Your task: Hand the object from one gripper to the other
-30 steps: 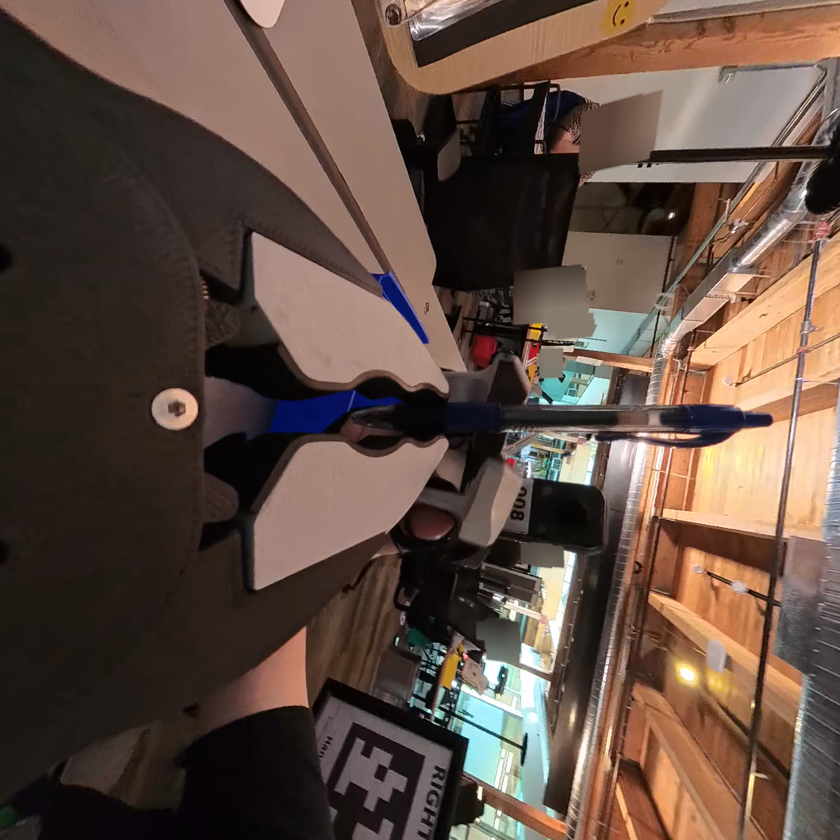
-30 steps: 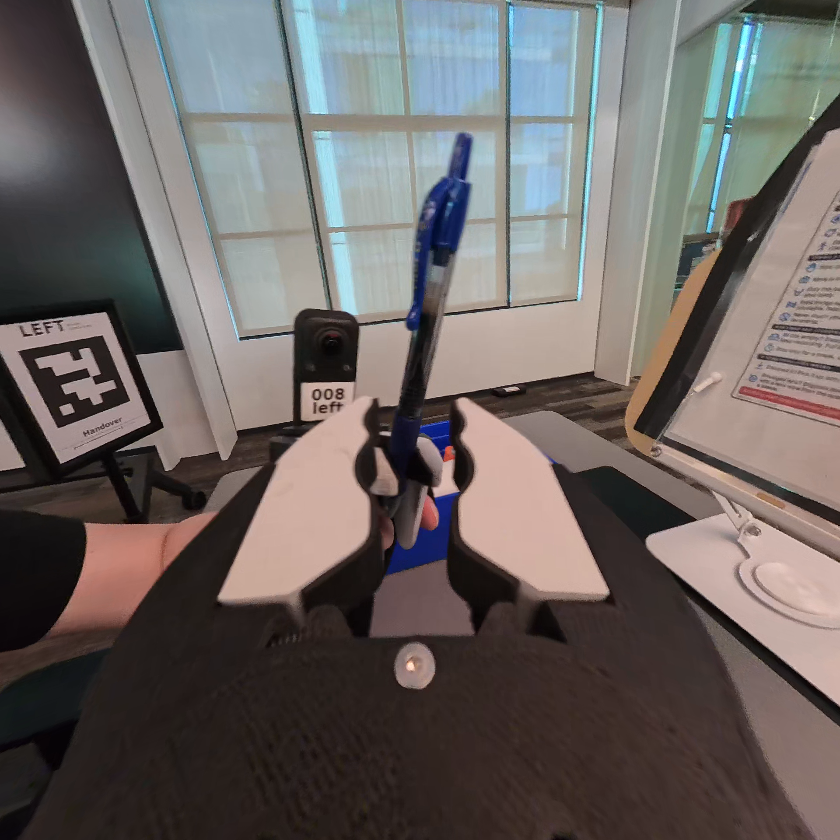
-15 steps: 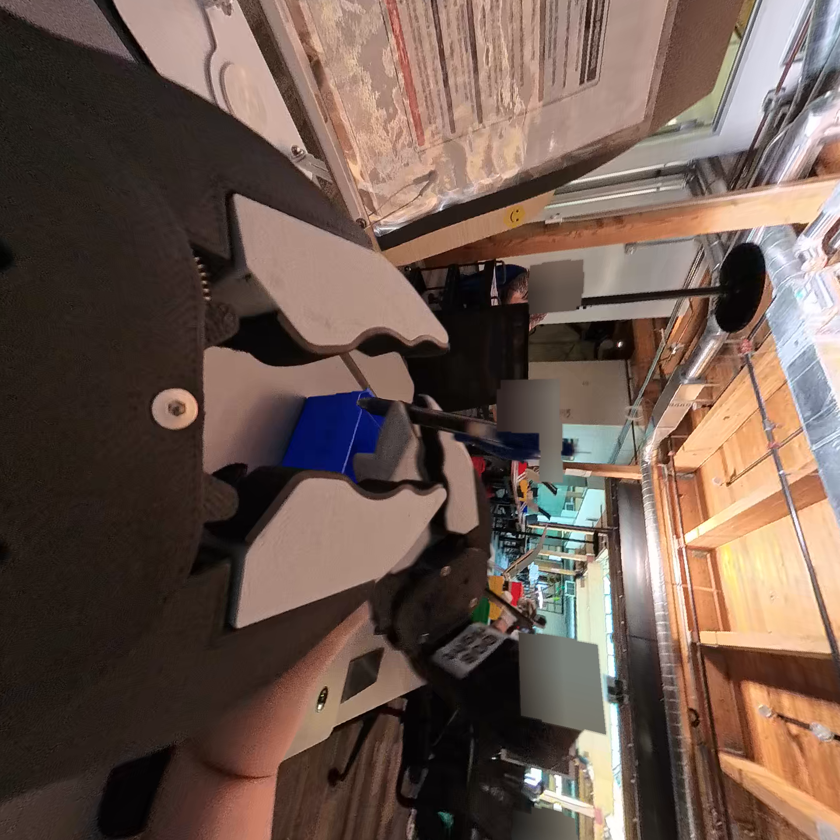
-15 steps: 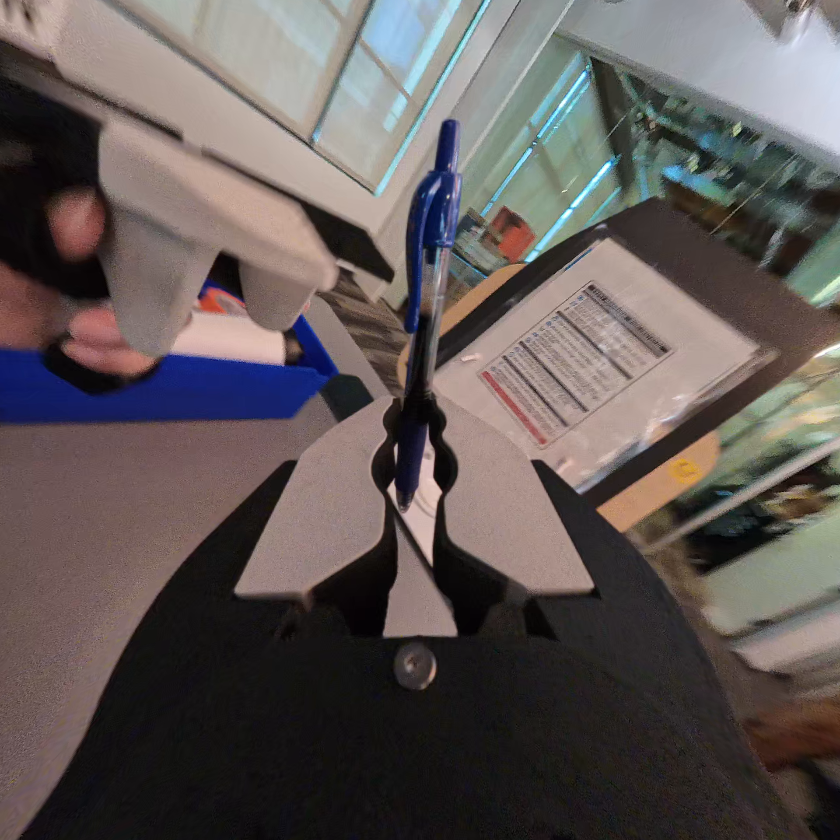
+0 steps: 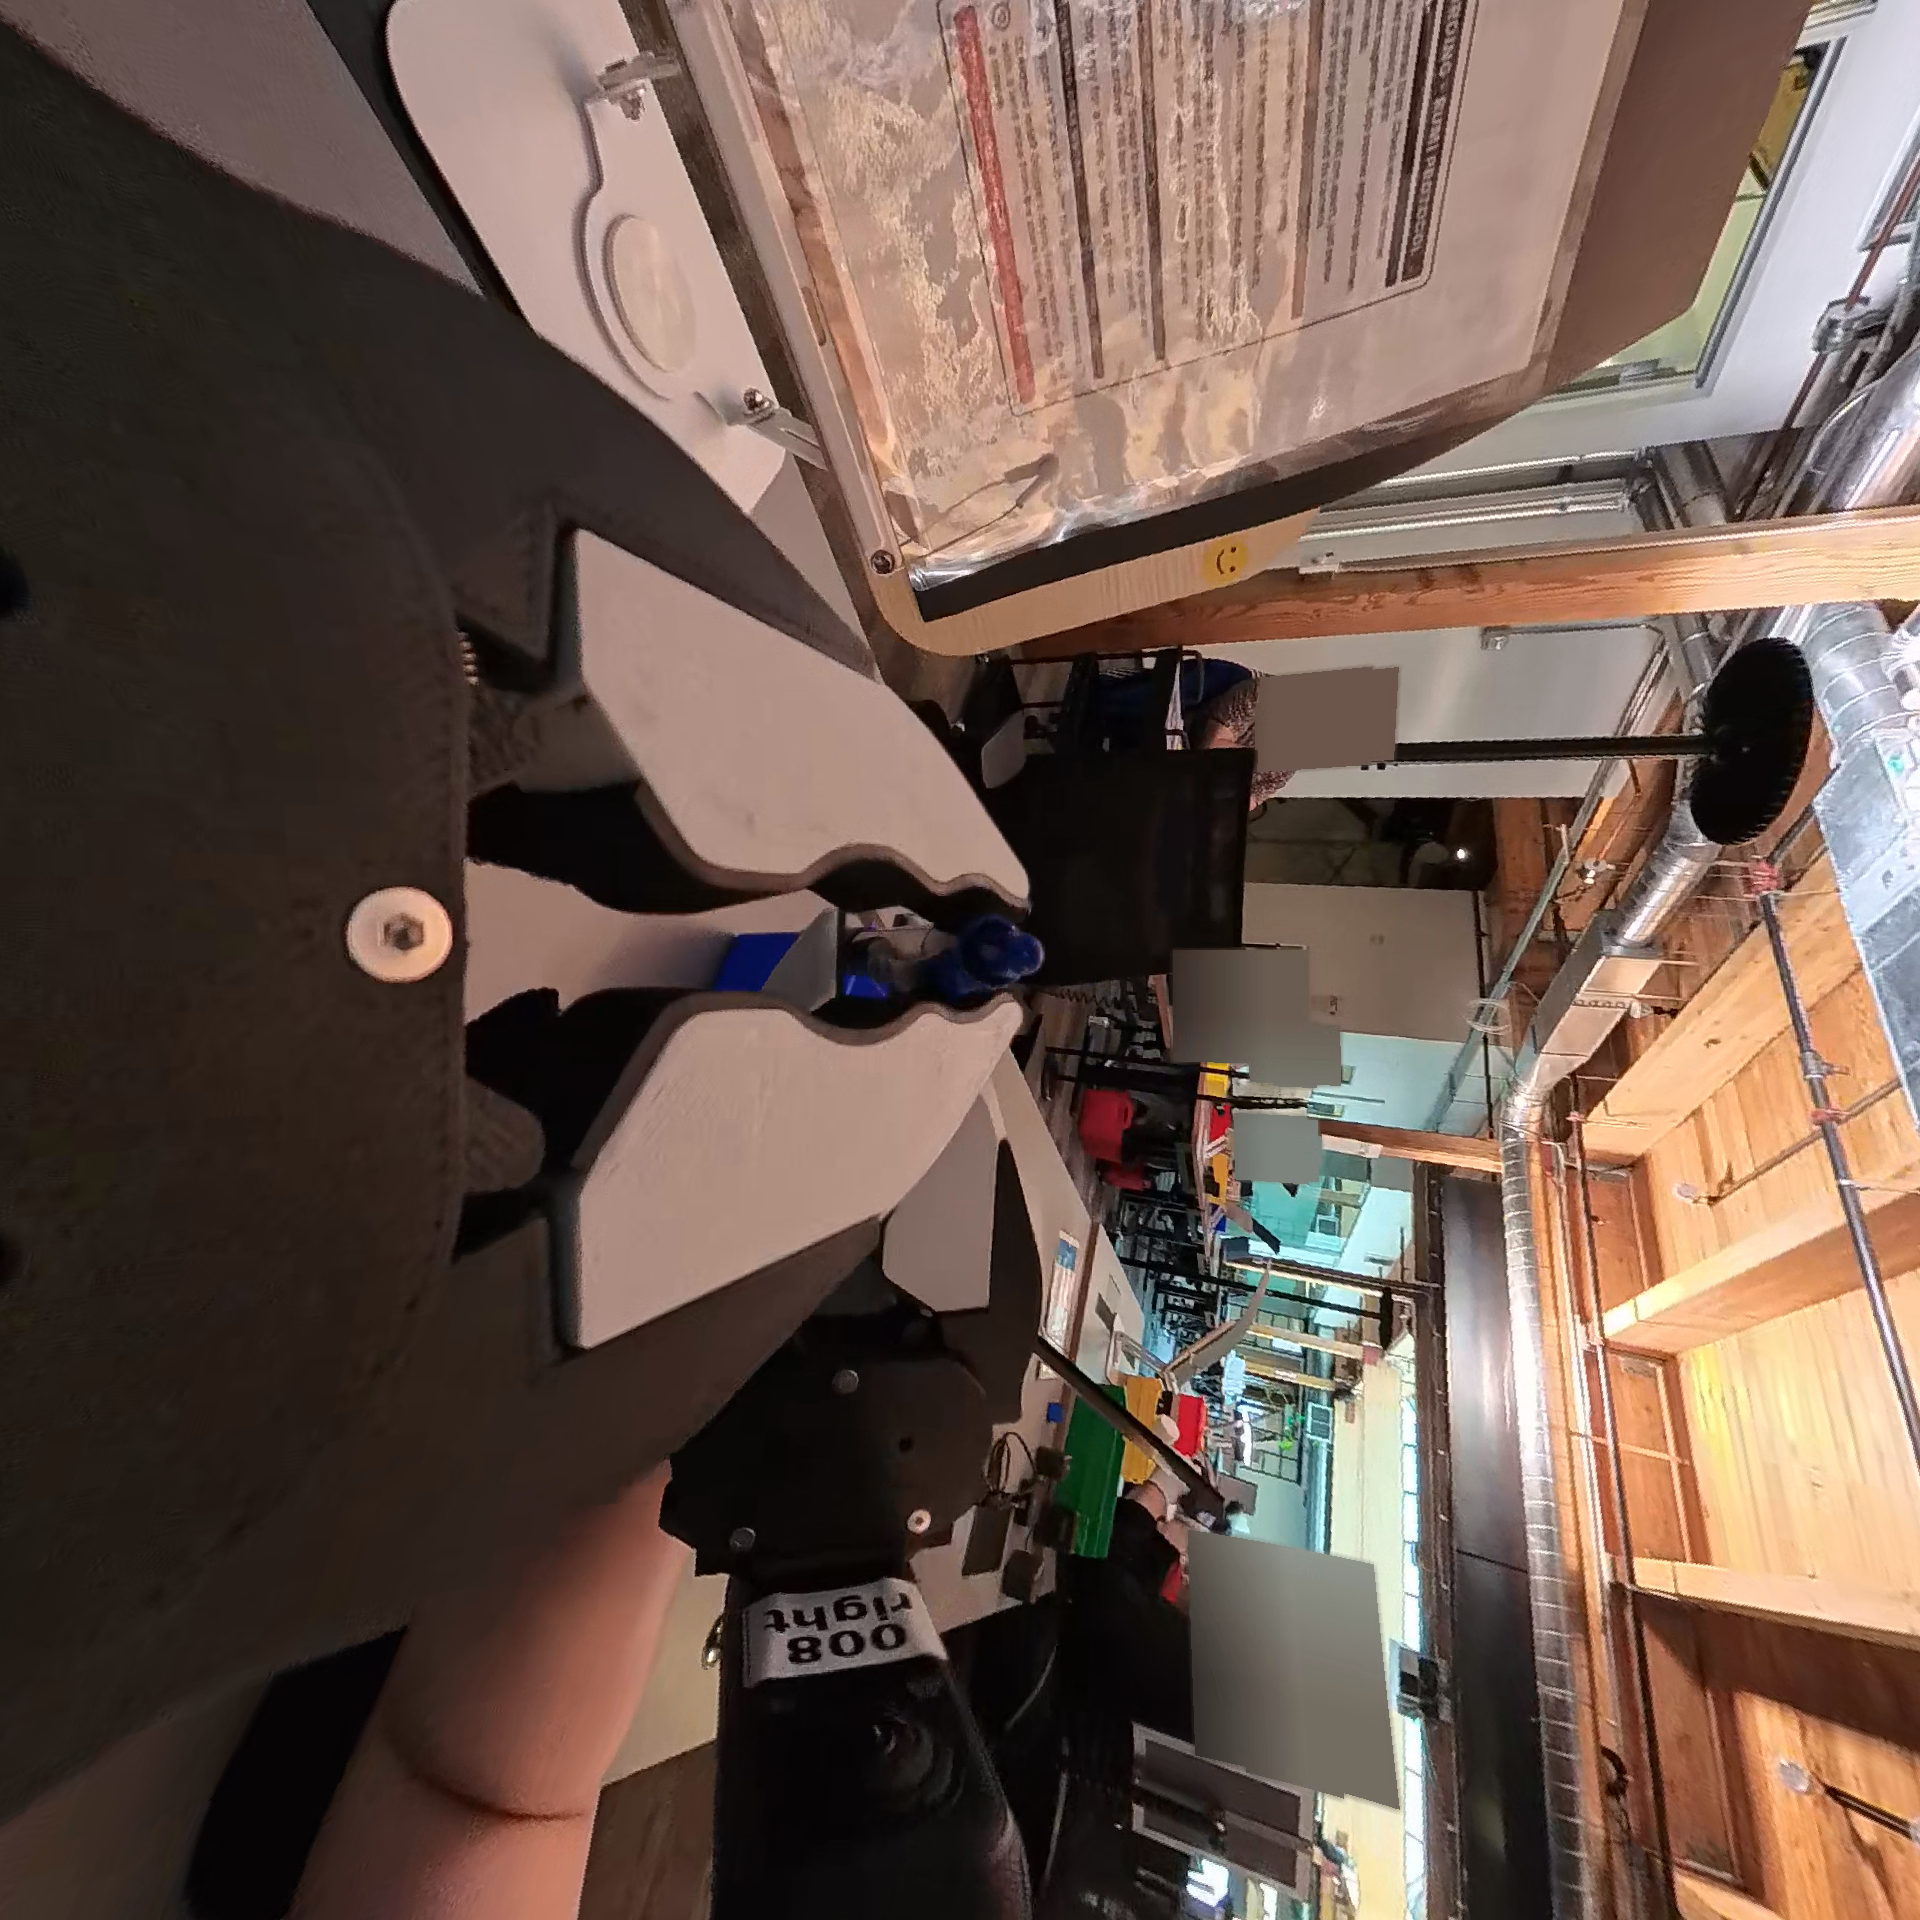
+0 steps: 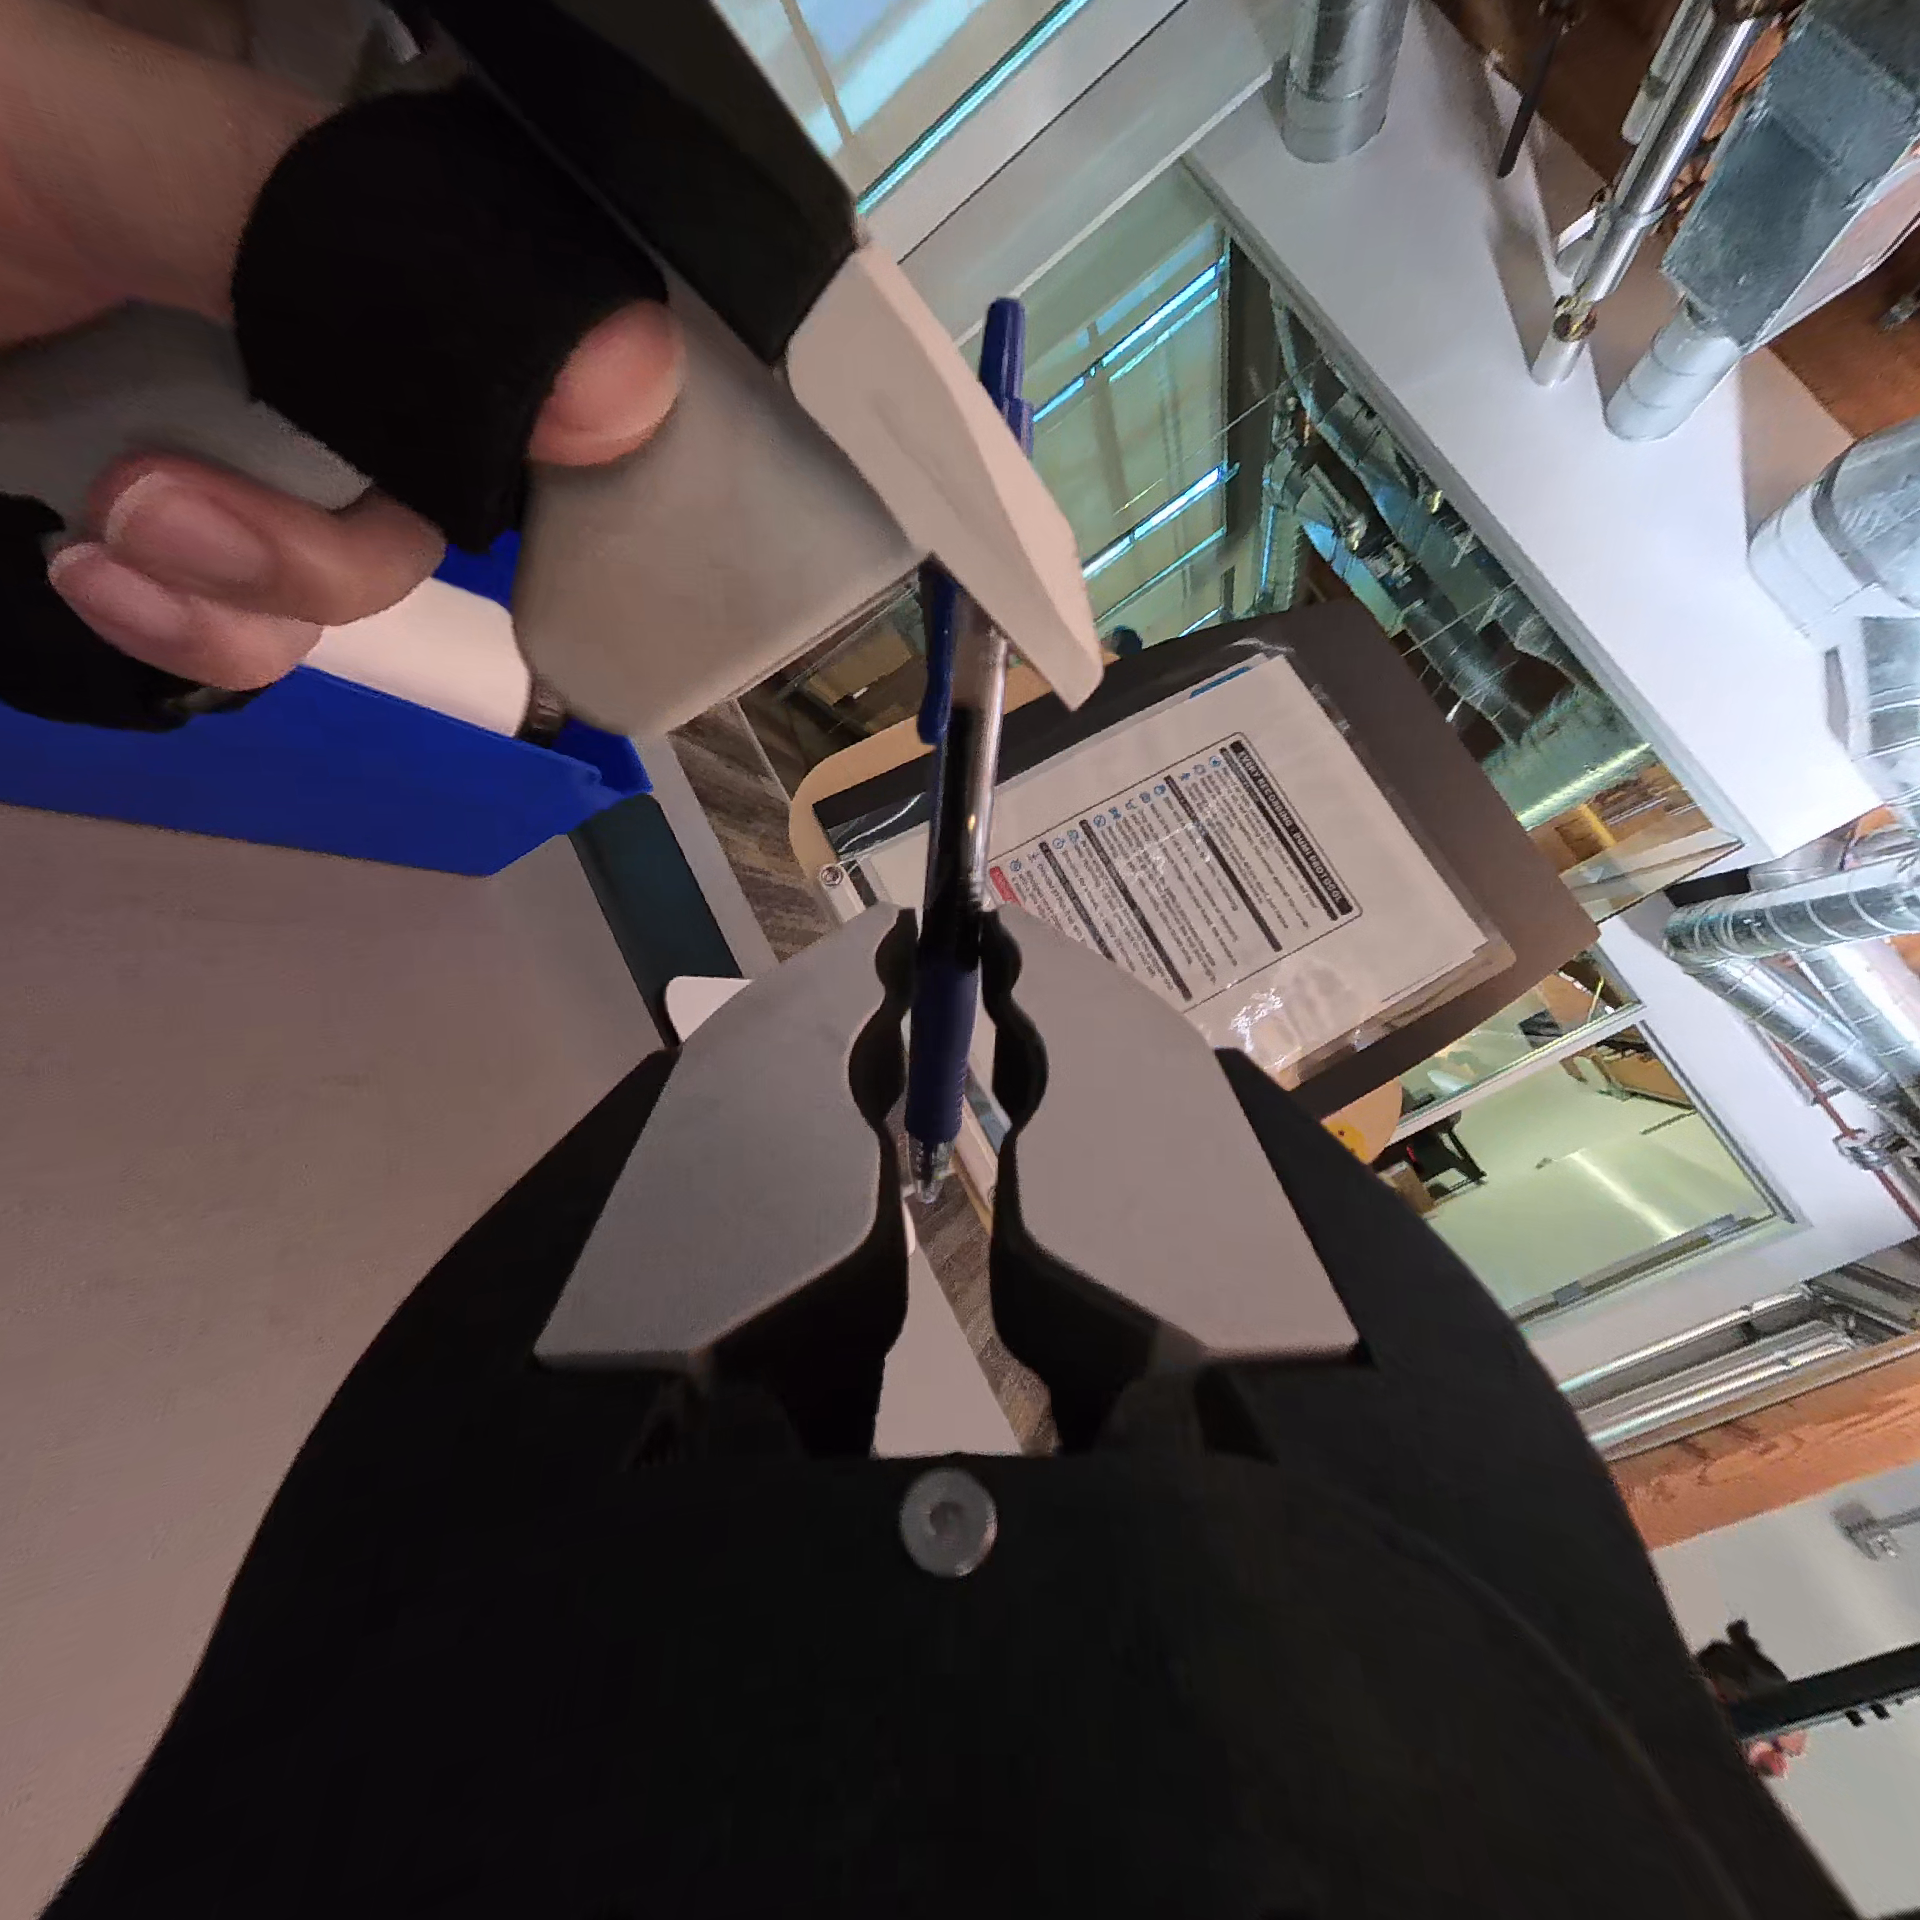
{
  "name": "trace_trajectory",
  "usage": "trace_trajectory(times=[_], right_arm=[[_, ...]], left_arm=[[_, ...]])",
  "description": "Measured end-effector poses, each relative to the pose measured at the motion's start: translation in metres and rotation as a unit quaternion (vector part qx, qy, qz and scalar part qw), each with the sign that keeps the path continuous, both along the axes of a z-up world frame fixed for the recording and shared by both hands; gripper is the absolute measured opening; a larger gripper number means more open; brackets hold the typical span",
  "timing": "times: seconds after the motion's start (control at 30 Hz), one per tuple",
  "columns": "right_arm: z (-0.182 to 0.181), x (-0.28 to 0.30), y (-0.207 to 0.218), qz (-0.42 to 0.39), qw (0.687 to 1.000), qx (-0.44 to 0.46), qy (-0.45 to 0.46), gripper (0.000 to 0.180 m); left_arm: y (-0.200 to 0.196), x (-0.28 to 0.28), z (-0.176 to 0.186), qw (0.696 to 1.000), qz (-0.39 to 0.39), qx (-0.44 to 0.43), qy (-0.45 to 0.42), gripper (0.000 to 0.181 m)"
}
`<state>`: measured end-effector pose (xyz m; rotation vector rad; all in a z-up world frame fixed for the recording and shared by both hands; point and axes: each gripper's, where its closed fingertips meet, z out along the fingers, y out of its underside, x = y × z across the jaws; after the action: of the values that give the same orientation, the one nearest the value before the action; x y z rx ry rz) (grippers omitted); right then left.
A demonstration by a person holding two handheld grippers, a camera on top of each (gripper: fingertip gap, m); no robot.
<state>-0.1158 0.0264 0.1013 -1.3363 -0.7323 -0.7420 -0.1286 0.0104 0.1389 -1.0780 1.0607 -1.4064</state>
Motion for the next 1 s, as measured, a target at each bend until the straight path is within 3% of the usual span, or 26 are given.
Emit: trace_trajectory(times=[0.03, 0.33, 0.47, 0.57, 0.67, 0.77, 0.9, 1.0], right_arm=[[0.000, -0.001, 0.000, 0.002, 1.000, 0.004, -0.002, 0.012], [0.003, 0.008, 0.001, 0.023, 0.999, -0.006, 0.041, 0.031], [0.006, 0.011, -0.003, 0.088, 0.987, -0.041, 0.126, 0.036], [0.013, 0.004, -0.013, 0.207, 0.935, -0.088, 0.273, 0.034], [0.030, -0.004, -0.030, 0.342, 0.832, -0.132, 0.416, 0.032], [0.043, -0.001, -0.040, 0.416, 0.745, -0.149, 0.499, 0.022], [0.049, -0.008, -0.048, 0.460, 0.697, -0.162, 0.526, 0.016], [0.046, -0.017, -0.048, 0.461, 0.689, -0.180, 0.529, 0.017]], left_arm=[[0.001, -0.001, 0.001, 1.000, 0.000, -0.001, -0.003, 0.010], [0.014, -0.019, 0.022, 0.999, -0.011, -0.027, -0.043, 0.009], [0.018, -0.037, 0.040, 0.991, -0.064, -0.077, -0.084, 0.009], [0.019, -0.051, 0.054, 0.978, -0.120, -0.122, -0.116, 0.010], [0.019, -0.060, 0.062, 0.965, -0.164, -0.154, -0.137, 0.010], [0.017, -0.064, 0.066, 0.955, -0.191, -0.170, -0.150, 0.010], [0.013, -0.060, 0.062, 0.957, -0.195, -0.164, -0.141, 0.009], [0.009, -0.056, 0.060, 0.960, -0.191, -0.153, -0.133, 0.010]])
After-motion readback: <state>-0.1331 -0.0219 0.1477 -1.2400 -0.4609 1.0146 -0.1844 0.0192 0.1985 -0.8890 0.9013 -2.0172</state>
